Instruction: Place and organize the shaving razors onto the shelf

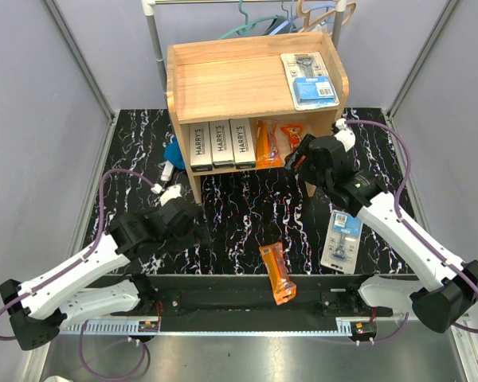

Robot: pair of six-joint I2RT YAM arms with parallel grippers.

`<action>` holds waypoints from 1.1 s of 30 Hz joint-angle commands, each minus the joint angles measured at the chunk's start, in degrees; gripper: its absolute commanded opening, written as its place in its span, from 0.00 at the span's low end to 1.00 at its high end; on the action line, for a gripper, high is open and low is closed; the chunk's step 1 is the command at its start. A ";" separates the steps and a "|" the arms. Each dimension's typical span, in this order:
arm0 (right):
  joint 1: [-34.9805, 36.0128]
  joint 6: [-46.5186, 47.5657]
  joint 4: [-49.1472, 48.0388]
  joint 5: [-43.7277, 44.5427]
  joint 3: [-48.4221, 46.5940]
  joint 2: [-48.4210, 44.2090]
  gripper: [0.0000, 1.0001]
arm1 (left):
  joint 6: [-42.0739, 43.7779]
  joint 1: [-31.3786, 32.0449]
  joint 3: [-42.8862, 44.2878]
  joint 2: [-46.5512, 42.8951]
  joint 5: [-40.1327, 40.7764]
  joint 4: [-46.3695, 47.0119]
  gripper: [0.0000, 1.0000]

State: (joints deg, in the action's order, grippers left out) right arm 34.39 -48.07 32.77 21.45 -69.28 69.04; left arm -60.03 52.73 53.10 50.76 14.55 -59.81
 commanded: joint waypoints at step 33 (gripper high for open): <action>-0.47 -2.38 -10.63 6.41 4.68 -2.15 0.67 | -0.53 1.59 -0.37 1.18 -0.40 2.42 0.99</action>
State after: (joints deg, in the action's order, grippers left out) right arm 34.33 -49.78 26.06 24.75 -65.01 67.05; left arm -60.27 53.91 52.84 51.53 14.46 -59.42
